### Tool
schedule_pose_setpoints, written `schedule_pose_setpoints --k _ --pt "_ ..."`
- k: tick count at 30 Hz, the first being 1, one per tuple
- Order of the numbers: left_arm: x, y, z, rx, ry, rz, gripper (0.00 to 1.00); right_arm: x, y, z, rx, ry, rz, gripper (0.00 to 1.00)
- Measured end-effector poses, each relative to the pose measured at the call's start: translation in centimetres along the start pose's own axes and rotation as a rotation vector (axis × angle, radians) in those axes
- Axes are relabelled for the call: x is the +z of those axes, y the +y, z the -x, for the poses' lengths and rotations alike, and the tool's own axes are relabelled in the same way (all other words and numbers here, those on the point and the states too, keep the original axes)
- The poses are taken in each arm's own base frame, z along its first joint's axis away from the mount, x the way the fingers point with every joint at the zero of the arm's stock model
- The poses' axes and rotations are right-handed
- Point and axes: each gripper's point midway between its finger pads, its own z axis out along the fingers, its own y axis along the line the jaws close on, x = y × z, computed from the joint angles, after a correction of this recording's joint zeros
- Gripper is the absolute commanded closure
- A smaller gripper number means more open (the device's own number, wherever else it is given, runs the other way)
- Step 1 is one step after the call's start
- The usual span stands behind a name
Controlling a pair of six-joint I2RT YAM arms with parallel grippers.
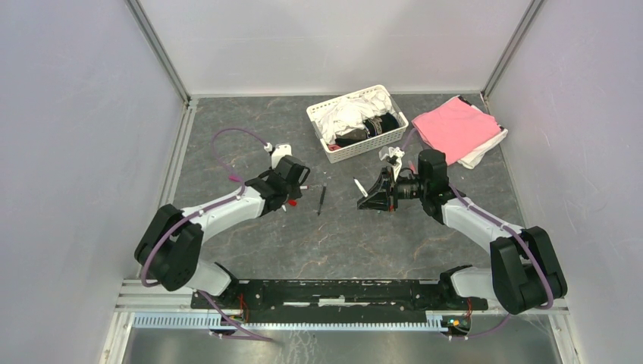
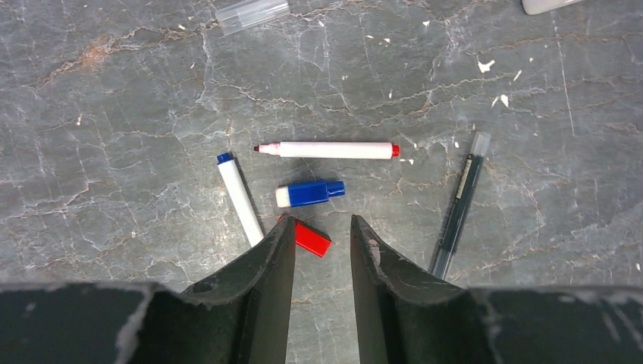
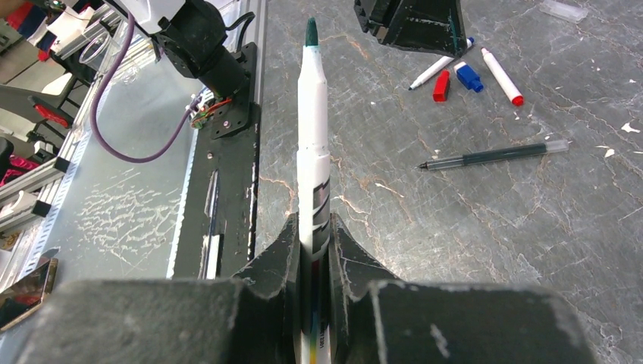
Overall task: Insert the pens into the pen caps
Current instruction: Pick up the pen from the center of the board.
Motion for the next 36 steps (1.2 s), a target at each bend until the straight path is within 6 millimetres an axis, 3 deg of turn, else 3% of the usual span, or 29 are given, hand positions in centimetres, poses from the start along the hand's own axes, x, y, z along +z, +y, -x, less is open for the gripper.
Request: schedule_pose_setpoints --k 15,36 --pt "0.7 0.2 0.0 -0.05 0.002 0.049 0.59 0.0 -0.1 0.0 0.001 0.001 0.0 1.0" --pt "-0.4 0.3 0.7 -0.08 -0.02 0.032 0.6 0.0 -0.2 -0.1 0.006 0.003 -0.001 1.0"
